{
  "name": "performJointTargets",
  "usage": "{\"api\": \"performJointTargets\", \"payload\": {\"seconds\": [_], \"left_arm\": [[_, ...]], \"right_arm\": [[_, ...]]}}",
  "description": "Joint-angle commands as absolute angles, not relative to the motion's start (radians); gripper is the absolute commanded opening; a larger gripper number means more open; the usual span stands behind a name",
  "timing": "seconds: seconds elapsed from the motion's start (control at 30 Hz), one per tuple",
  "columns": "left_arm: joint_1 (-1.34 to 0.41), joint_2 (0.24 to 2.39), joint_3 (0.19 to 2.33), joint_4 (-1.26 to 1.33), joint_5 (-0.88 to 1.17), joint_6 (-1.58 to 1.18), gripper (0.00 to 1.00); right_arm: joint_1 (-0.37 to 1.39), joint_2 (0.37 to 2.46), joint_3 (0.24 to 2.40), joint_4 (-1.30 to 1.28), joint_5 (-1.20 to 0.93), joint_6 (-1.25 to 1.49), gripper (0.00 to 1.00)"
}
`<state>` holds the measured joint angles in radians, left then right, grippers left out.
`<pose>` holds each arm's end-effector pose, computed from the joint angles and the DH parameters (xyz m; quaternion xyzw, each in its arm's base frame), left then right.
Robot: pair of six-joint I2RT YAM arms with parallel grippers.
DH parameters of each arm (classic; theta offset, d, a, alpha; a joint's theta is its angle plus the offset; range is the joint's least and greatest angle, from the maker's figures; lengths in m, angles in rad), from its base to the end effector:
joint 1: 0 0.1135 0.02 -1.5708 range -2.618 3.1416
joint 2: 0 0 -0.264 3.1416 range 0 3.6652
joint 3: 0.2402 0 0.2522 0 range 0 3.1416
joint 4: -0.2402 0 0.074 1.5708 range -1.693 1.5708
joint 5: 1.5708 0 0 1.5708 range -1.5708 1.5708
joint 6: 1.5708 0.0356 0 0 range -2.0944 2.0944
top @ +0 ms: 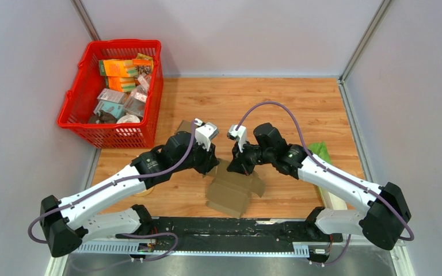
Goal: Fold the paper box
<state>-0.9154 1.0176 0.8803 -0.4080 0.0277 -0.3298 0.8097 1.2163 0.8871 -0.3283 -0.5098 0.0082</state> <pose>0.1369 -0.1797 0.3072 0.2580 0.8323 -0.2959 0.3914 0.1686 0.2022 0.2745 -0.4412 0.7563 0.3773 0.3015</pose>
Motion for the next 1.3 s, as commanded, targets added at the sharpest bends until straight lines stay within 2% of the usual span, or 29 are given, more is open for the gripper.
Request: {"api": "performJointTargets", "payload": {"seconds": [0.0,0.03,0.1,0.2,0.23,0.27,0.3,0.33,0.37,0.43,0.5,0.57,0.63,0.7,0.77,0.87,0.97,1.17,1.27], "left_arm": [[-0.914,1.031,0.917,-0.374,0.012,-0.313,0.23],[-0.914,1.035,0.920,-0.376,0.005,-0.307,0.15],[-0.916,1.048,0.919,-0.368,0.005,-0.299,0.09],[-0.917,1.058,0.904,-0.341,-0.047,-0.293,0.03],[-0.920,1.058,0.882,-0.312,-0.081,-0.295,0.00],[-0.929,1.051,0.867,-0.289,-0.100,-0.293,0.00],[-0.934,1.045,0.848,-0.264,-0.116,-0.295,0.00],[-0.937,1.040,0.812,-0.214,-0.161,-0.304,0.00],[-0.946,1.028,0.795,-0.190,-0.185,-0.310,0.00],[-0.951,1.017,0.746,-0.126,-0.247,-0.337,0.00],[-0.954,1.008,0.718,-0.089,-0.287,-0.365,0.00],[-0.957,1.017,0.693,-0.072,-0.347,-0.405,0.00],[-0.966,1.026,0.673,-0.057,-0.414,-0.440,0.00],[-0.971,1.028,0.643,-0.034,-0.458,-0.460,0.00],[-0.971,1.023,0.624,-0.009,-0.480,-0.491,0.00],[-0.983,0.999,0.591,0.024,-0.517,-0.514,0.00],[-0.997,0.977,0.558,0.021,-0.583,-0.543,0.00],[-1.006,0.977,0.540,0.028,-0.627,-0.580,0.00],[-1.023,0.989,0.537,0.044,-0.640,-0.580,0.00]], "right_arm": [[0.816,1.193,0.923,-0.302,-0.537,-0.006,0.00],[0.816,1.193,0.925,-0.301,-0.535,-0.006,0.00],[0.819,1.198,0.927,-0.299,-0.526,-0.006,0.01],[0.819,1.204,0.939,-0.308,-0.482,0.057,0.20],[0.819,1.209,0.945,-0.322,-0.457,0.084,0.45],[0.821,1.212,0.959,-0.339,-0.415,0.168,0.57],[0.821,1.227,0.978,-0.374,-0.287,0.228,0.67],[0.821,1.235,1.035,-0.476,-0.219,0.277,0.83],[0.818,1.241,1.061,-0.530,-0.112,0.384,0.91],[0.792,1.262,1.132,-0.674,-0.062,0.472,1.00],[0.743,1.281,1.189,-0.832,-0.002,0.611,1.00],[0.720,1.298,1.274,-0.918,0.117,0.701,1.00],[0.718,1.290,1.308,-0.980,0.150,0.834,1.00],[0.721,1.273,1.261,-0.887,0.022,0.927,1.00],[0.721,1.234,1.128,-0.771,-0.146,1.124,0.95],[0.736,1.201,1.007,-0.559,-0.222,1.415,0.88],[0.771,1.200,0.943,-0.515,-0.163,1.592,0.87],[0.796,1.259,0.960,-0.489,-0.123,1.693,0.85],[0.801,1.313,0.956,-0.437,-0.129,1.738,0.80]]}}
